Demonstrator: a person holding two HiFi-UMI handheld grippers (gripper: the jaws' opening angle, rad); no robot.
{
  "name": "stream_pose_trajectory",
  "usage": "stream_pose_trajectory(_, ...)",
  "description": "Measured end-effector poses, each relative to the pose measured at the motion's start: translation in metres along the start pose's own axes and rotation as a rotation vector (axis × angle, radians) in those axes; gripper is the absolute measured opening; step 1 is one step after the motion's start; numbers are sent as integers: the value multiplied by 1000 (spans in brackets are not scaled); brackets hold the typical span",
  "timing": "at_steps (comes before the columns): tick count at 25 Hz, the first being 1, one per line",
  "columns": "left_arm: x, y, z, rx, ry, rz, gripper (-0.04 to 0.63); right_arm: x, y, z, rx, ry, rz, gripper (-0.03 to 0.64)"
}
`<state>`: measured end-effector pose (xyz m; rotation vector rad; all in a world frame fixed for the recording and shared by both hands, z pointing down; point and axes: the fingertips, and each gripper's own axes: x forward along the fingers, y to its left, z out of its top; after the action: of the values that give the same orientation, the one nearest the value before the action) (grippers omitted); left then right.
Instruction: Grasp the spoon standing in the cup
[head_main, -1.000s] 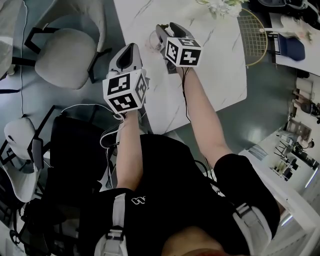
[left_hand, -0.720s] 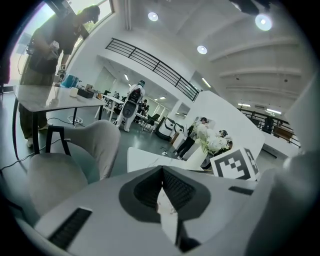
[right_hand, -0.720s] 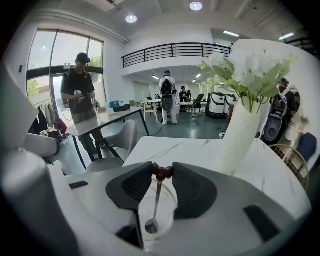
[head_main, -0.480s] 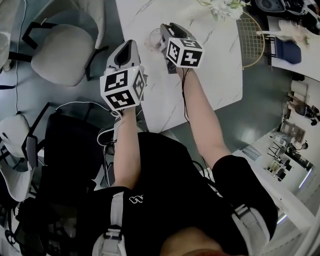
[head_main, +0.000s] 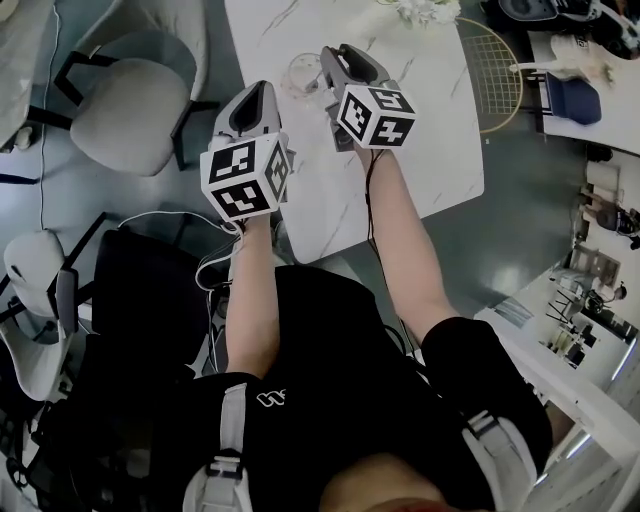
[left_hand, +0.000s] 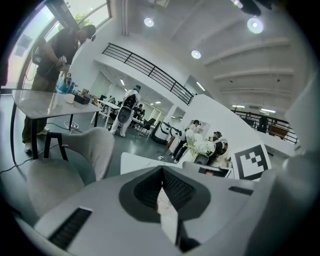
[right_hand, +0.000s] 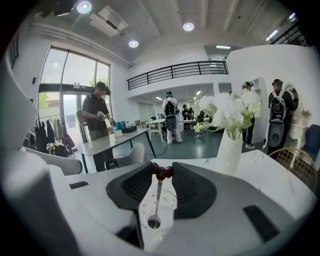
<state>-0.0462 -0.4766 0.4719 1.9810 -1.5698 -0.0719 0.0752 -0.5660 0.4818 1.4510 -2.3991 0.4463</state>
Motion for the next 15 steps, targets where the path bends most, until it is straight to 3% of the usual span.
stream_pose_trajectory(11,-56,-76,24,122,-110,-4,14,-114,3,76,3,-268,45,129)
stream_pose_trajectory(15,-77,-116,42,262,-165,9,14,-168,-10,89,2,-341,15,129)
